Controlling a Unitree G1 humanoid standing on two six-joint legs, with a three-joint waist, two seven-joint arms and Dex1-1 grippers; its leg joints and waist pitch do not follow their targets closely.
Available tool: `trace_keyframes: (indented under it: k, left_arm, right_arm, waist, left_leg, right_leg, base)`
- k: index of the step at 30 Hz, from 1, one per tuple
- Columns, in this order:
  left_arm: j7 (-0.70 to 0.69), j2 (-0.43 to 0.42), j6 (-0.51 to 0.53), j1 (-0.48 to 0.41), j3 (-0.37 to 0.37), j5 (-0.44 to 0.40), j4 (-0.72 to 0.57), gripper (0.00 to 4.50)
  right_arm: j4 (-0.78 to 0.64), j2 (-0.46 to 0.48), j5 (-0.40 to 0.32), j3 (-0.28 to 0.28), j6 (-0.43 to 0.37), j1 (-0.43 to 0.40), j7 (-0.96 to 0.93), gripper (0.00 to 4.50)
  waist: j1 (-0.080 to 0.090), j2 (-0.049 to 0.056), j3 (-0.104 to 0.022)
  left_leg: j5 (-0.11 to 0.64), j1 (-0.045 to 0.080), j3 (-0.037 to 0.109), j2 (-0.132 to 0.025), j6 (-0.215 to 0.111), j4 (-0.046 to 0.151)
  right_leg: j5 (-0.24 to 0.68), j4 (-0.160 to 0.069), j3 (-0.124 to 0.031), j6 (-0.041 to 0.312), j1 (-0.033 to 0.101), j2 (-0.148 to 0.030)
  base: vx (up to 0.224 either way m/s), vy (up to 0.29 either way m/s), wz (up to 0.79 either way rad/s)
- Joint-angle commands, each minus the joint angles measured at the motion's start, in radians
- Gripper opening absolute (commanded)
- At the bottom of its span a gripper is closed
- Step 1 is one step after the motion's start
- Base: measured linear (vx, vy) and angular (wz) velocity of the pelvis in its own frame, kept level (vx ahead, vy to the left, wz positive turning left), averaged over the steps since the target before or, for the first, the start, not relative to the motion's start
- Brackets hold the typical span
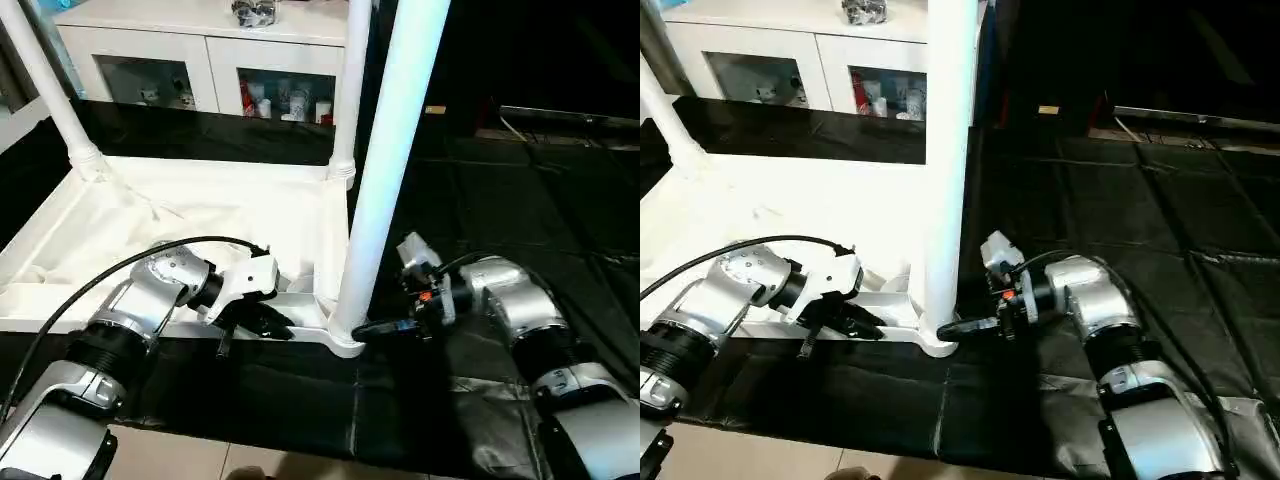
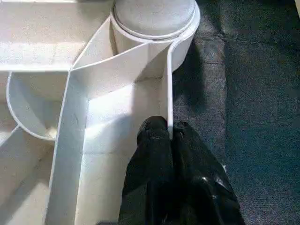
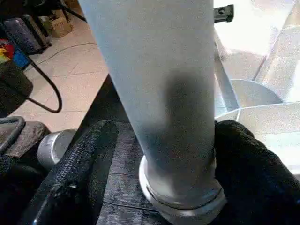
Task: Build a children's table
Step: Rotate leg to tighten
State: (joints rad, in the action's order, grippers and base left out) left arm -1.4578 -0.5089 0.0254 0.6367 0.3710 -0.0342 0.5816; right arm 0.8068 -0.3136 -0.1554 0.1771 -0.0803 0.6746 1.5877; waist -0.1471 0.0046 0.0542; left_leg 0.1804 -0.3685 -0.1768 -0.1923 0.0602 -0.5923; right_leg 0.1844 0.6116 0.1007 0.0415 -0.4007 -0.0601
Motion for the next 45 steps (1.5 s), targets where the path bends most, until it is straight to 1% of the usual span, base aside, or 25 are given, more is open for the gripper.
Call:
trace_keyframes:
  k: [1, 6, 8, 10, 12, 15, 16, 17, 18, 19, 20, 21, 23, 24, 25, 26, 27, 31, 35, 36, 37, 38, 39, 41, 45]
  left_arm:
    - [-0.018, 0.006, -0.011, -0.006, 0.032, -0.013, -0.017, 0.0]
    - [0.007, 0.015, -0.003, -0.004, 0.02, -0.013, 0.0, 0.0]
    - [0.036, 0.028, 0.019, -0.001, 0.008, -0.01, 0.013, 0.0]
    - [0.083, 0.054, 0.072, 0.006, -0.009, -0.005, 0.029, 0.0]
    - [0.157, 0.086, 0.113, 0.019, -0.03, -0.007, 0.053, 0.0]
    - [0.314, 0.151, 0.187, 0.046, -0.083, 0.001, 0.095, 0.0]
    - [0.375, 0.175, 0.223, 0.058, -0.105, 0.006, 0.107, 0.0]
    - [0.375, 0.175, 0.223, 0.058, -0.105, 0.006, 0.107, 0.0]
    - [0.46, 0.214, 0.268, 0.075, -0.141, 0.019, 0.123, 0.0]
    - [0.511, 0.237, 0.281, 0.085, -0.162, 0.028, 0.136, 0.0]
    - [0.543, 0.252, 0.289, 0.092, -0.176, 0.034, 0.144, 0.0]
    - [0.543, 0.252, 0.289, 0.092, -0.176, 0.034, 0.144, 0.0]
    - [0.59, 0.275, 0.3, 0.103, -0.195, 0.039, 0.16, 0.0]
    - [0.683, 0.315, 0.301, 0.126, -0.222, 0.039, 0.192, 0.0]
    - [0.746, 0.349, 0.298, 0.147, -0.236, 0.038, 0.216, 0.0]
    - [0.775, 0.365, 0.294, 0.158, -0.238, 0.03, 0.224, 0.0]
    - [0.779, 0.368, 0.294, 0.159, -0.237, 0.028, 0.224, 0.0]
    - [0.746, 0.364, 0.292, 0.157, -0.215, 0.005, 0.194, 0.0]
    - [0.691, 0.333, 0.282, 0.138, -0.197, 0.002, 0.165, 0.0]
    - [0.655, 0.312, 0.266, 0.123, -0.194, 0.003, 0.15, 0.0]
    - [0.646, 0.307, 0.261, 0.119, -0.194, 0.004, 0.146, 0.0]
    - [0.643, 0.305, 0.259, 0.117, -0.194, 0.005, 0.145, 0.0]
    - [0.614, 0.291, 0.255, 0.105, -0.193, 0.012, 0.129, 0.0]
    - [0.553, 0.261, 0.241, 0.081, -0.186, 0.024, 0.103, 0.0]
    - [0.44, 0.2, 0.185, 0.054, -0.141, 0.007, 0.089, 0.0]
  right_arm:
    - [0.004, 0.001, -0.006, 0.007, 0.008, 0.021, 0.024, 3.08]
    - [-0.004, 0.016, -0.023, -0.007, -0.009, 0.015, 0.016, 2.67]
    - [-0.009, 0.027, -0.031, -0.021, -0.007, 0.009, -0.016, 2.46]
    - [-0.015, 0.05, -0.029, -0.041, -0.005, -0.003, -0.105, 2.34]
    - [-0.023, 0.073, -0.013, -0.052, -0.018, -0.014, -0.213, 2.29]
    - [-0.028, 0.114, 0.029, -0.067, -0.04, -0.026, -0.416, 2.14]
    - [-0.027, 0.136, 0.048, -0.076, -0.057, -0.029, -0.515, 2.11]
    - [-0.027, 0.136, 0.048, -0.076, -0.057, -0.029, -0.515, 2.07]
    - [-0.028, 0.172, 0.071, -0.088, -0.101, -0.031, -0.647, 2.04]
    - [-0.028, 0.192, 0.079, -0.095, -0.121, -0.029, -0.708, 2.0]
    - [-0.028, 0.205, 0.084, -0.1, -0.132, -0.028, -0.745, 2.0]
    - [-0.028, 0.205, 0.084, -0.1, -0.132, -0.028, -0.745, 1.99]
    - [-0.021, 0.225, 0.086, -0.107, -0.144, -0.021, -0.8, 1.99]
    - [0.001, 0.263, 0.088, -0.118, -0.149, -0.003, -0.885, 1.99]
    - [0.021, 0.298, 0.081, -0.124, -0.132, 0.013, -0.927, 1.99]
    - [0.025, 0.318, 0.075, -0.127, -0.116, 0.017, -0.937, 1.99]
    - [0.024, 0.321, 0.074, -0.127, -0.113, 0.018, -0.938, 2.32]
    - [0.002, 0.337, 0.063, -0.14, -0.093, 0.008, -0.934, 2.76]
    - [-0.038, 0.316, 0.064, -0.126, -0.08, -0.019, -0.886, 3.13]
    - [-0.073, 0.288, 0.07, -0.098, -0.084, -0.043, -0.819, 3.2]
    - [-0.079, 0.28, 0.073, -0.09, -0.086, -0.048, -0.808, 3.3]
    - [-0.082, 0.278, 0.074, -0.088, -0.087, -0.05, -0.804, 3.43]
    - [-0.089, 0.256, 0.08, -0.08, -0.076, -0.06, -0.787, 3.54]
    - [-0.102, 0.214, 0.078, -0.081, -0.065, -0.076, -0.754, 3.7]
    - [-0.086, 0.139, 0.088, -0.089, -0.018, -0.083, -0.68, 4.0]
  waist:
    - [0.005, -0.001, -0.072]
    - [0.003, 0.0, -0.072]
    - [0.002, 0.01, -0.073]
    - [0.003, 0.008, -0.071]
    - [0.006, 0.012, -0.068]
    - [0.012, 0.008, -0.065]
    - [0.016, 0.017, -0.062]
    - [0.021, 0.009, -0.062]
    - [0.023, 0.013, -0.062]
    - [0.034, 0.019, -0.056]
    - [0.042, 0.015, -0.053]
    - [0.044, 0.013, -0.053]
    - [0.046, 0.013, -0.056]
    - [0.046, 0.018, -0.059]
    - [0.05, 0.013, -0.059]
    - [0.052, 0.016, -0.06]
    - [0.052, 0.015, -0.059]
    - [0.048, 0.015, -0.064]
    - [0.048, 0.019, -0.066]
    - [0.045, 0.032, -0.066]
    - [0.046, 0.023, -0.066]
    - [0.046, 0.024, -0.066]
    - [0.045, 0.036, -0.067]
    - [0.048, 0.025, -0.066]
    - [0.044, 0.028, -0.065]
  left_leg:
    - [0.147, 0.015, 0.014, -0.055, -0.06, 0.062]
    - [0.152, 0.015, 0.014, -0.055, -0.057, 0.062]
    - [0.157, 0.017, 0.015, -0.057, -0.052, 0.063]
    - [0.175, 0.02, 0.015, -0.058, -0.042, 0.065]
    - [0.195, 0.022, 0.015, -0.057, -0.027, 0.066]
    - [0.227, 0.021, 0.02, -0.05, -0.003, 0.07]
    - [0.237, 0.025, 0.021, -0.051, 0.009, 0.071]
    - [0.252, 0.024, 0.024, -0.046, 0.013, 0.072]
    - [0.256, 0.022, 0.026, -0.046, 0.012, 0.073]
    - [0.281, 0.025, 0.026, -0.044, 0.016, 0.076]
    - [0.321, 0.038, 0.025, -0.038, 0.016, 0.072]
    - [0.328, 0.04, 0.025, -0.035, 0.012, 0.071]
    - [0.301, 0.035, 0.024, -0.034, -0.004, 0.07]
    - [0.282, 0.033, 0.025, -0.036, -0.006, 0.071]
    - [0.283, 0.034, 0.026, -0.037, -0.002, 0.074]
    - [0.29, 0.036, 0.026, -0.038, -0.002, 0.073]
    - [0.29, 0.034, 0.025, -0.037, -0.005, 0.073]
    - [0.241, 0.023, 0.024, -0.042, -0.029, 0.074]
    - [0.22, 0.021, 0.023, -0.044, -0.033, 0.074]
    - [0.225, 0.023, 0.024, -0.044, -0.033, 0.074]
    - [0.229, 0.021, 0.023, -0.045, -0.037, 0.075]
    - [0.217, 0.017, 0.023, -0.044, -0.039, 0.075]
    - [0.214, 0.015, 0.025, -0.043, -0.037, 0.074]
    - [0.21, 0.014, 0.022, -0.042, -0.045, 0.072]
    - [0.188, 0.015, 0.02, -0.043, -0.055, 0.07]
  right_leg:
    - [0.212, -0.07, -0.063, 0.196, 0.053, -0.101]
    - [0.229, -0.072, -0.063, 0.191, 0.054, -0.102]
    - [0.225, -0.071, -0.063, 0.192, 0.051, -0.101]
    - [0.229, -0.074, -0.063, 0.2, 0.049, -0.101]
    - [0.255, -0.076, -0.064, 0.197, 0.047, -0.1]
    - [0.357, -0.089, -0.061, 0.157, 0.054, -0.105]
    - [0.378, -0.092, -0.063, 0.15, 0.048, -0.103]
    - [0.41, -0.098, -0.059, 0.139, 0.054, -0.106]
    - [0.421, -0.098, -0.058, 0.134, 0.056, -0.107]
    - [0.449, -0.104, -0.056, 0.125, 0.051, -0.103]
    - [0.51, -0.116, -0.052, 0.109, 0.046, -0.101]
    - [0.537, -0.121, -0.051, 0.1, 0.046, -0.103]
    - [0.537, -0.124, -0.054, 0.088, 0.049, -0.103]
    - [0.505, -0.121, -0.056, 0.093, 0.049, -0.102]
    - [0.484, -0.119, -0.054, 0.102, 0.048, -0.098]
    - [0.471, -0.116, -0.054, 0.11, 0.046, -0.1]
    - [0.467, -0.118, -0.054, 0.11, 0.048, -0.099]
    - [0.35, -0.103, -0.061, 0.139, 0.056, -0.102]
    - [0.271, -0.093, -0.063, 0.167, 0.06, -0.101]
    - [0.263, -0.093, -0.063, 0.173, 0.059, -0.102]
    - [0.251, -0.093, -0.063, 0.171, 0.063, -0.099]
    - [0.235, -0.09, -0.063, 0.176, 0.066, -0.101]
    - [0.23, -0.088, -0.062, 0.178, 0.068, -0.102]
    - [0.239, -0.09, -0.062, 0.18, 0.07, -0.103]
    - [0.268, -0.093, -0.061, 0.169, 0.065, -0.1]
  base:
    - [0.0, 0.0, 0.0]
    - [0.0, 0.0, 0.0]
    - [0.0, 0.0, 0.0]
    - [0.0, 0.0, 0.0]
    - [0.0, 0.0, 0.0]
    - [0.0, 0.0, 0.0]
    - [0.0, 0.0, 0.0]
    - [0.0, 0.0, 0.0]
    - [0.0, 0.0, 0.0]
    - [0.0, 0.0, 0.0]
    - [0.0, 0.0, 0.0]
    - [0.0, 0.0, 0.0]
    - [0.0, 0.0, 0.0]
    - [0.0, 0.0, 0.0]
    - [0.0, 0.0, 0.0]
    - [0.0, 0.0, 0.0]
    - [0.0, 0.0, 0.0]
    - [0.0, 0.0, 0.0]
    - [0.0, 0.0, 0.0]
    - [0.0, 0.0, 0.0]
    - [0.0, 0.0, 0.0]
    - [0.0, 0.0, 0.0]
    - [0.0, 0.0, 0.0]
    - [0.0, 0.0, 0.0]
    - [0.0, 0.0, 0.0]
